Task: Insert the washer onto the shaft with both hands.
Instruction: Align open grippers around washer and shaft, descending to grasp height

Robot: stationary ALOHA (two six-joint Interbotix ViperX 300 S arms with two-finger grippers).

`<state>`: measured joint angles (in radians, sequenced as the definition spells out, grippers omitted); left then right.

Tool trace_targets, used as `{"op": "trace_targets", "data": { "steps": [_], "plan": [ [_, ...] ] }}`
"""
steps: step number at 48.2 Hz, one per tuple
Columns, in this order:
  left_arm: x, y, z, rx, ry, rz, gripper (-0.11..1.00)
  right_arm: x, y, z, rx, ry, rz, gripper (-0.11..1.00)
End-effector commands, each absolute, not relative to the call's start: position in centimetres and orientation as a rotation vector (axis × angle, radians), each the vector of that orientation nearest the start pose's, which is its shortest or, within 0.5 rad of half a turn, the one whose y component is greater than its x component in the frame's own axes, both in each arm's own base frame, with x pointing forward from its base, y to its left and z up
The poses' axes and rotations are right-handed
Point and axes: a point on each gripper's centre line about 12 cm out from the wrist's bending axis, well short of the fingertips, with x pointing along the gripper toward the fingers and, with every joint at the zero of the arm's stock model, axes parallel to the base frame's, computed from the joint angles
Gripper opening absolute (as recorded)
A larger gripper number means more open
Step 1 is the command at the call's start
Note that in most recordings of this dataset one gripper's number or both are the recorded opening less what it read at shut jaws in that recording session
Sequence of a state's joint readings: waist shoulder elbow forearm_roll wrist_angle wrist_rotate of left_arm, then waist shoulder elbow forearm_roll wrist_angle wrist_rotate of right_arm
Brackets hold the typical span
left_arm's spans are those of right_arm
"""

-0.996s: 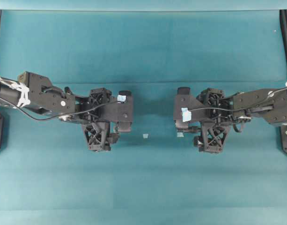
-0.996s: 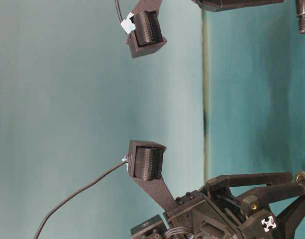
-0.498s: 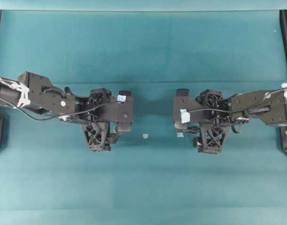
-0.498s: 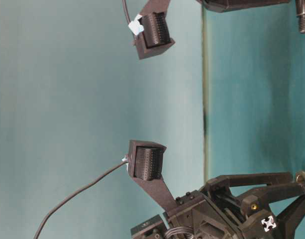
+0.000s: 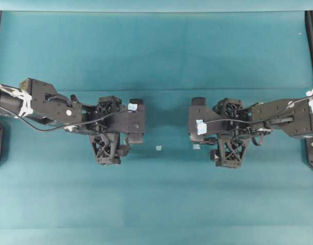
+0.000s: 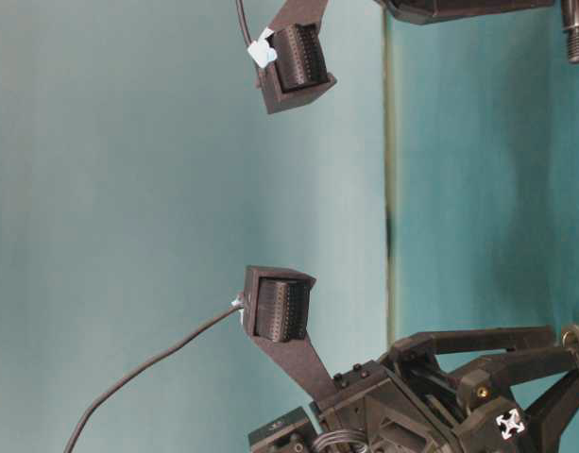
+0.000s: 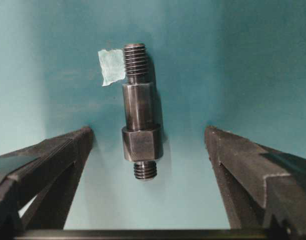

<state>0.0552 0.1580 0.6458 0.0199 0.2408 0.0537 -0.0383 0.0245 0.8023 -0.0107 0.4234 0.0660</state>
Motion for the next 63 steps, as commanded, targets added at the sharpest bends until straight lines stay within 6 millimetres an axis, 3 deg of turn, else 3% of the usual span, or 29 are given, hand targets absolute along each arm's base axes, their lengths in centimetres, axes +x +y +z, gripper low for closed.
{"op": "trace_targets", "data": {
  "steps": [1,63],
  "plan": [
    [37.55,2.19,9.94,0.041,1.030,0.018,0.84,30.83,-1.19,9.33,0.064,1.244,-0.067,0.88],
    [37.51,1.21,10.02,0.055,1.028,-0.006,0.84,30.86,-1.18,9.35,0.068,1.241,-0.069,0.86]
  ]
}}
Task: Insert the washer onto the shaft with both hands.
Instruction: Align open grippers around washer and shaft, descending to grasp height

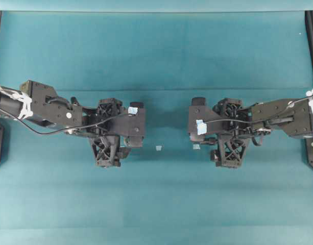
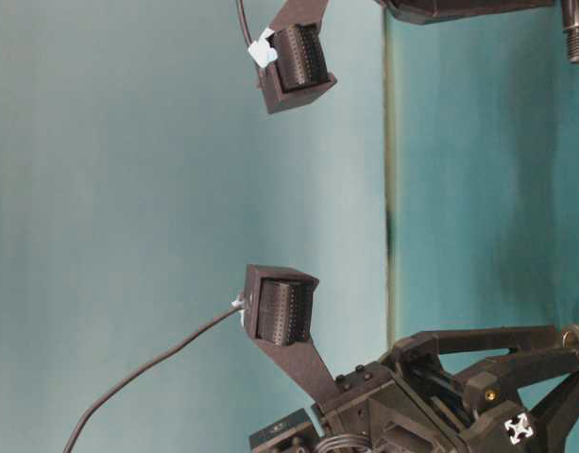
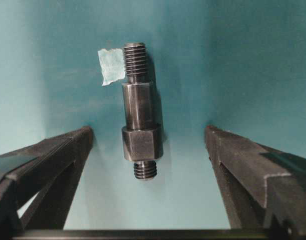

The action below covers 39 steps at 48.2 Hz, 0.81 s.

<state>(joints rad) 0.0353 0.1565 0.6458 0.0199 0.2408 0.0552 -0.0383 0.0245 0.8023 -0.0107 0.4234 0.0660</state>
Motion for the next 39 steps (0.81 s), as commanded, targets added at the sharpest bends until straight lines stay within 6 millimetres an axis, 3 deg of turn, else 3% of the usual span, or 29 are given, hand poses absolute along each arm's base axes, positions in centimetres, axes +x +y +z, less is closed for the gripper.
{"op": "trace_targets", "data": {
  "steps": [1,28,39],
  "plan": [
    [37.48,1.27,9.99,0.054,1.028,-0.004,0.84,30.86,-1.18,9.35,0.066,1.241,-0.068,0.86],
    [37.33,1.26,9.87,0.054,1.033,-0.005,0.83,30.78,-1.19,9.30,0.062,1.246,-0.066,0.86],
    [37.38,1.26,9.91,0.054,1.031,-0.005,0.64,30.89,-1.18,9.40,0.064,1.238,-0.066,0.78]
  ]
}}
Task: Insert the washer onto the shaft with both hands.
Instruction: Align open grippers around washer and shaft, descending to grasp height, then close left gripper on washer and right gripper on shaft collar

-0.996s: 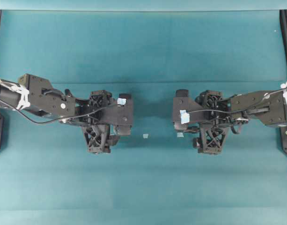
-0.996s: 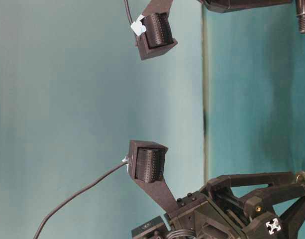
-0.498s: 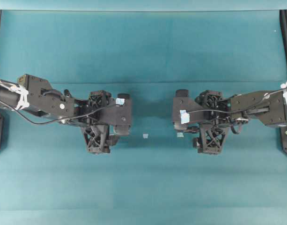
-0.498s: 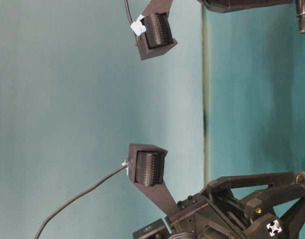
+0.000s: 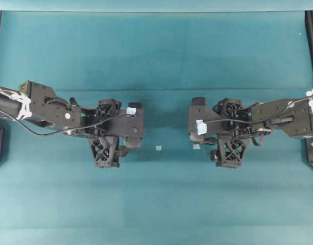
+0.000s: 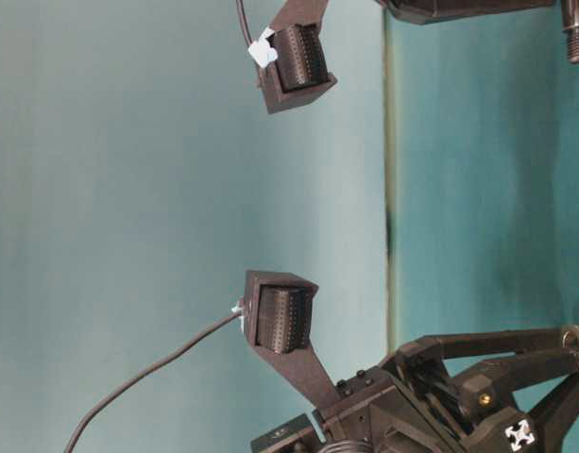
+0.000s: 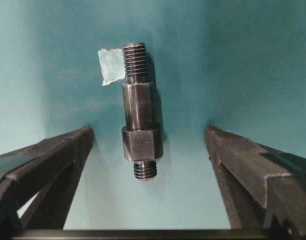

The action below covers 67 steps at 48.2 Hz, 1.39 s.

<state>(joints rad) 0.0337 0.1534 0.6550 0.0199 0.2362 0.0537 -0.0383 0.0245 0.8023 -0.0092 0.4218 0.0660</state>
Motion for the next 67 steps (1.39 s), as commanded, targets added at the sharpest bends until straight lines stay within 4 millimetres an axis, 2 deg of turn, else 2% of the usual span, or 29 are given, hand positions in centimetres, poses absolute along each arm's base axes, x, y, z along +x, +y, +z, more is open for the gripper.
{"op": "trace_targets", "data": {
  "steps": [1,9,13,40,67],
  "plan": [
    [37.38,1.21,9.91,0.056,1.031,-0.007,0.61,30.83,-1.19,9.36,0.062,1.240,-0.066,0.76],
    [37.38,1.26,9.91,0.055,1.031,-0.005,0.43,30.78,-1.19,9.34,0.062,1.244,-0.066,0.58],
    [37.33,1.20,9.87,0.056,1.033,-0.007,0.39,30.78,-1.18,9.30,0.063,1.246,-0.065,0.52],
    [37.32,1.26,9.92,0.059,1.033,-0.008,0.37,30.01,-1.96,8.99,0.032,1.261,-0.056,0.12],
    [37.42,1.27,10.00,0.061,1.030,-0.008,0.37,30.14,-2.07,9.13,0.008,1.264,-0.037,0.01]
  ]
}}
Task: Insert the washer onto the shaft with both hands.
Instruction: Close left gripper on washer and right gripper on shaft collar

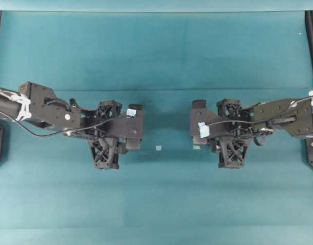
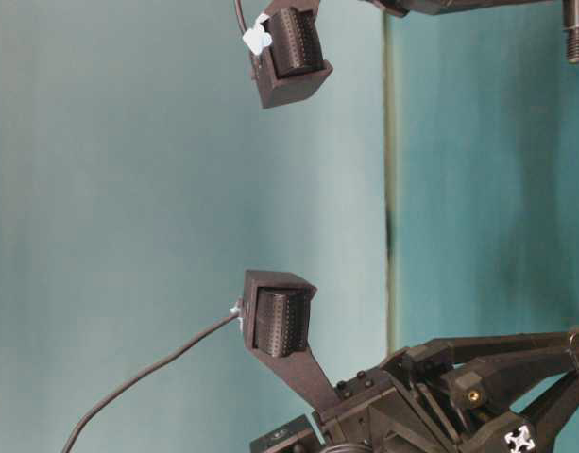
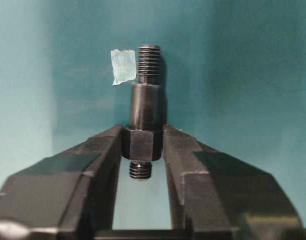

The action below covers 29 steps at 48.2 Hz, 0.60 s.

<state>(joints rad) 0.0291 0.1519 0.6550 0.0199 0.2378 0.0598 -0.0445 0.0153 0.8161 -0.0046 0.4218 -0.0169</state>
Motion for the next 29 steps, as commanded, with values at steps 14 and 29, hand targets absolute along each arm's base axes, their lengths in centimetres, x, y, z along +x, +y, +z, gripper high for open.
{"op": "trace_targets", "data": {
  "steps": [14,29],
  "plan": [
    [37.61,1.33,10.17,0.060,1.024,-0.007,0.37,30.40,-2.04,9.31,0.018,1.256,-0.039,0.01],
    [37.60,1.33,10.27,0.064,1.022,-0.009,0.37,30.40,-2.03,9.31,0.019,1.256,-0.039,0.01]
  ]
}}
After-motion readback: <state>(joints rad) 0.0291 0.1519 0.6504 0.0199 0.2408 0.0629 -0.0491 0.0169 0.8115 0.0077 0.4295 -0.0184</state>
